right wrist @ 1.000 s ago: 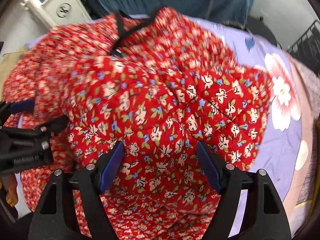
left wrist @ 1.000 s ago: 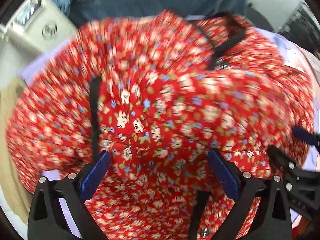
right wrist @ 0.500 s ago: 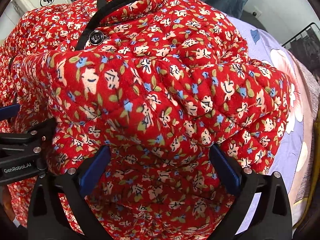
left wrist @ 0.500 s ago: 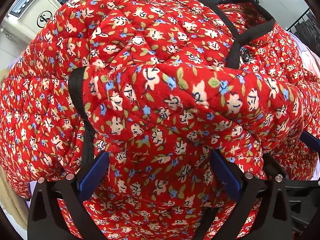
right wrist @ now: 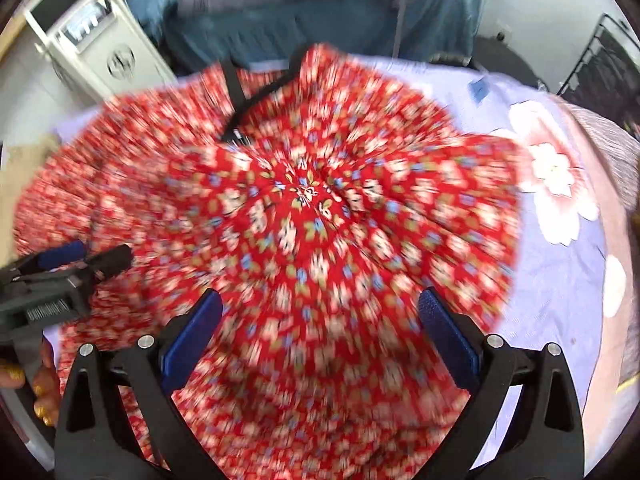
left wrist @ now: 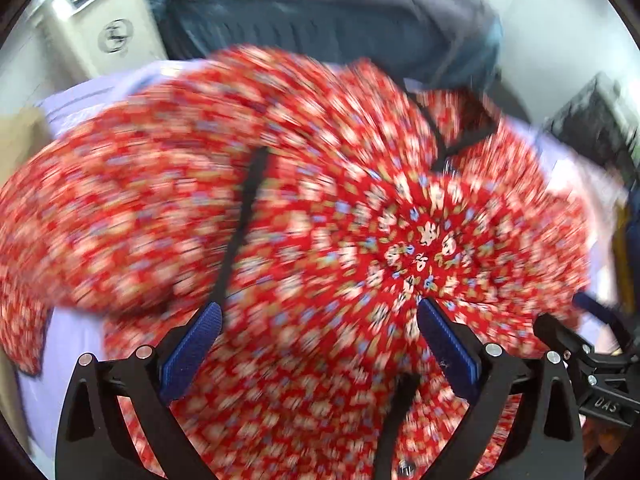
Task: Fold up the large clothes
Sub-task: 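Smooth the folded sleeve with the left gripper and withdraw both grippers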
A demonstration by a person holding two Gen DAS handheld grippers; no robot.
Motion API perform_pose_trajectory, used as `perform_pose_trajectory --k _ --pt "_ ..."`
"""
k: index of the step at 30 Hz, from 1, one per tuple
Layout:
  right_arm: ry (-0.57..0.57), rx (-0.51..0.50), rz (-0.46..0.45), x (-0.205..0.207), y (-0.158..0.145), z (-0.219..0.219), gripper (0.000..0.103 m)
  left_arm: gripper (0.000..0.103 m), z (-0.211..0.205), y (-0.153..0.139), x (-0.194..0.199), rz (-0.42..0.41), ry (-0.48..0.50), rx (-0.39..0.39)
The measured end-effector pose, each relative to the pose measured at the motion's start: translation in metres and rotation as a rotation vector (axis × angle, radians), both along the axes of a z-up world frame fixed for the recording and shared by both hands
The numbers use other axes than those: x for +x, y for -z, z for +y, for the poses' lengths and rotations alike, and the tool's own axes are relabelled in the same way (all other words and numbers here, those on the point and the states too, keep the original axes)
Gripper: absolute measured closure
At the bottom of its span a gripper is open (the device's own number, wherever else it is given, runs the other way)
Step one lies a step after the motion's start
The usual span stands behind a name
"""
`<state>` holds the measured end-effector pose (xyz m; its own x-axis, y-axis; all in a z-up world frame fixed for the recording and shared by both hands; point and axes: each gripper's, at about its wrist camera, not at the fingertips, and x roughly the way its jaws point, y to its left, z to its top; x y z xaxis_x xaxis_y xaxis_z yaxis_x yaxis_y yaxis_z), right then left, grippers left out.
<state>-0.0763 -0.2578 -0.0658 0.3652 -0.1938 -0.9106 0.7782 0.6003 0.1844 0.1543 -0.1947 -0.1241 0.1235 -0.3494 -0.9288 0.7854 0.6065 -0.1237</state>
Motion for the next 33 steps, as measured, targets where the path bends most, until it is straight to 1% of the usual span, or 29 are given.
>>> perform_pose_trajectory --k 1,2,3,4,6,7,8,10,11,13,15,16,17,19,21,22,23,26,27,28,29,30,31,33 --pt "0.005 0.017 -0.019 -0.01 -0.003 0.006 0.006 0.007 0.02 -0.008 0.005 0.009 -0.03 -0.045" --pt "0.009 0.035 -0.032 -0.02 -0.006 0.014 0.006 0.007 0.037 -0.013 0.01 0.008 -0.052 -0.069" --pt "0.015 0.049 -0.034 -0.033 -0.008 0.026 0.006 0.007 0.056 -0.016 0.015 -0.004 -0.079 -0.082" --pt "0.015 0.056 -0.033 -0.041 -0.009 0.028 0.006 0.007 0.082 -0.017 0.024 -0.03 -0.121 -0.078" --pt "0.009 0.07 -0.026 -0.057 -0.008 0.041 0.006 0.007 0.121 -0.015 0.038 -0.063 -0.19 -0.053" --pt "0.003 0.072 -0.012 -0.066 -0.007 0.053 0.006 0.007 0.153 -0.011 0.052 -0.077 -0.254 -0.035" --pt "-0.002 0.076 -0.001 -0.067 -0.005 0.05 0.006 0.008 0.178 -0.008 0.063 -0.083 -0.31 -0.02" --pt "-0.007 0.091 0.01 -0.077 0.002 0.059 0.006 0.008 0.228 0.0 0.086 -0.089 -0.429 0.025" --pt "-0.007 0.1 0.014 -0.082 0.003 0.064 0.006 0.009 0.247 0.003 0.103 -0.085 -0.475 0.043" --pt "0.003 0.111 0.016 -0.086 0.007 0.071 0.006 0.01 0.296 0.012 0.132 -0.053 -0.605 0.068" --pt "0.02 0.124 0.003 -0.089 0.006 0.078 0.006 0.02 0.326 0.017 0.15 -0.02 -0.685 0.084" --pt "0.025 0.127 -0.003 -0.088 0.005 0.08 0.006 0.023 0.341 0.017 0.161 -0.002 -0.716 0.074" --pt "0.027 0.13 -0.01 -0.087 0.004 0.083 0.006 0.023 0.347 0.016 0.168 -0.001 -0.72 0.065" --pt "0.021 0.128 -0.016 -0.081 0.001 0.087 0.006 0.023 0.351 0.014 0.18 -0.019 -0.699 0.056" --pt "0.011 0.115 -0.016 -0.078 -0.004 0.091 0.006 0.023 0.344 0.016 0.195 -0.032 -0.656 0.071" --pt "0.007 0.108 -0.017 -0.075 -0.006 0.093 0.006 0.025 0.339 0.018 0.202 -0.025 -0.642 0.075" --pt "0.002 0.098 -0.021 -0.075 -0.01 0.095 0.006 0.029 0.334 0.02 0.205 -0.014 -0.632 0.071" --pt "-0.004 0.066 -0.017 -0.076 -0.019 0.102 0.006 0.037 0.32 0.027 0.223 0.012 -0.601 0.061" --pt "-0.004 0.059 -0.01 -0.078 -0.02 0.104 0.006 0.042 0.316 0.03 0.228 0.016 -0.591 0.064" --pt "-0.003 0.055 -0.004 -0.08 -0.02 0.105 0.006 0.056 0.312 0.033 0.232 0.021 -0.587 0.075" --pt "0.001 0.048 0.005 -0.083 -0.02 0.107 0.006 0.067 0.304 0.036 0.235 0.023 -0.589 0.089" --pt "0.006 0.043 0.015 -0.087 -0.02 0.109 0.006 0.075 0.298 0.035 0.237 0.023 -0.592 0.079" --pt "0.012 0.04 0.022 -0.091 -0.02 0.109 0.006 0.086 0.294 0.031 0.24 0.028 -0.591 0.056" --pt "0.033 0.039 0.028 -0.1 -0.019 0.109 0.006 0.089 0.291 0.012 0.247 0.023 -0.596 -0.01"
